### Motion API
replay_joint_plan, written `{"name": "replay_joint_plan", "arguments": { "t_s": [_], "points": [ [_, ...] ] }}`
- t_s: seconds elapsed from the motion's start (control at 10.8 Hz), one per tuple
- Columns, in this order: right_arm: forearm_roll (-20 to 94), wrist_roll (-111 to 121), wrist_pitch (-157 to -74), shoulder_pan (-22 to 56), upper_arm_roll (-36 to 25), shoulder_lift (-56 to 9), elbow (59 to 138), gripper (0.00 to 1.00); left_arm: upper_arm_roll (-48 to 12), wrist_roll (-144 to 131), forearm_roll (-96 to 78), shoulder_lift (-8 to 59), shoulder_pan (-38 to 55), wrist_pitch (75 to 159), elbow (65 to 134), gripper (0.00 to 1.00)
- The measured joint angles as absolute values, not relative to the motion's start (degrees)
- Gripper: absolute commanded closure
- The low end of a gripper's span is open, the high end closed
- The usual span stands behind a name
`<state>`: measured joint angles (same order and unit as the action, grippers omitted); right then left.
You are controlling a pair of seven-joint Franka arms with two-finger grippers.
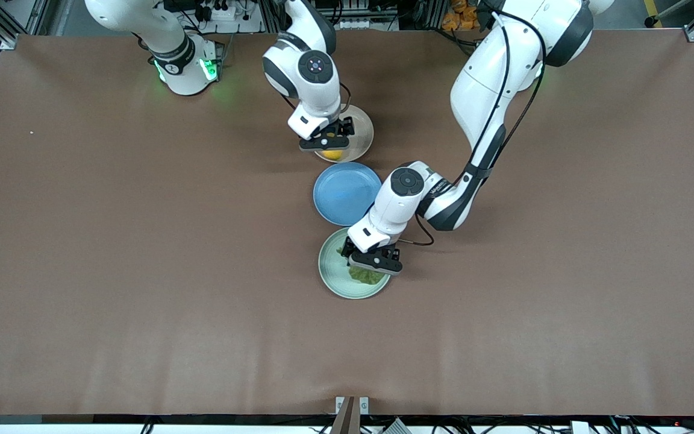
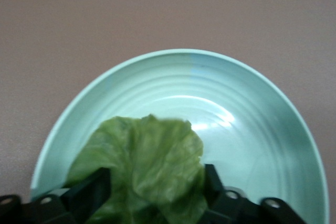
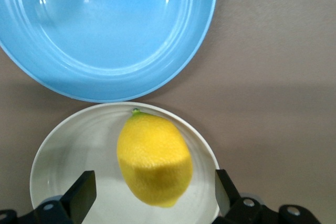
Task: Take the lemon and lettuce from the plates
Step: 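Close the left gripper on the lettuce while the right gripper grips the lemon, then lift the lettuce with the left gripper while the right gripper lifts the lemon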
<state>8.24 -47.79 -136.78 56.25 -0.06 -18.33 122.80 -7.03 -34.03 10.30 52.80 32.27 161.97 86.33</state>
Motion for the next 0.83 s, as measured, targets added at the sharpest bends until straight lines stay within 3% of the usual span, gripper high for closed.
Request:
{"name": "replay_joint_plan", "arguments": {
  "t_s": [0.09, 0.18, 0.65, 0.74, 0.83],
  "points": [
    [8.2, -47.9, -136.8, 56.3, -0.1, -19.2, 122.4, 0.00, -6.8, -34.0, 10.3, 52.8, 32.3, 162.0, 86.3, 0.96],
    [8.2, -47.9, -136.8, 56.3, -0.2, -19.4, 122.2, 0.00, -6.8, -34.0, 10.3, 52.7, 32.3, 162.0, 86.2, 1.00],
    [7.8, -47.9, -138.1, 57.1, -0.3, -21.6, 122.1, 0.00, -6.2, -34.0, 10.3, 52.6, 32.2, 162.0, 85.5, 1.00],
    [7.8, -47.9, -138.6, 57.1, -0.3, -22.0, 122.1, 0.14, -6.2, -34.0, 10.3, 52.6, 32.2, 162.0, 85.5, 1.00],
    [7.8, -47.9, -138.7, 57.1, -0.3, -22.2, 122.1, 0.60, -6.1, -34.0, 10.3, 52.5, 32.2, 161.8, 85.5, 1.00]
  ]
}}
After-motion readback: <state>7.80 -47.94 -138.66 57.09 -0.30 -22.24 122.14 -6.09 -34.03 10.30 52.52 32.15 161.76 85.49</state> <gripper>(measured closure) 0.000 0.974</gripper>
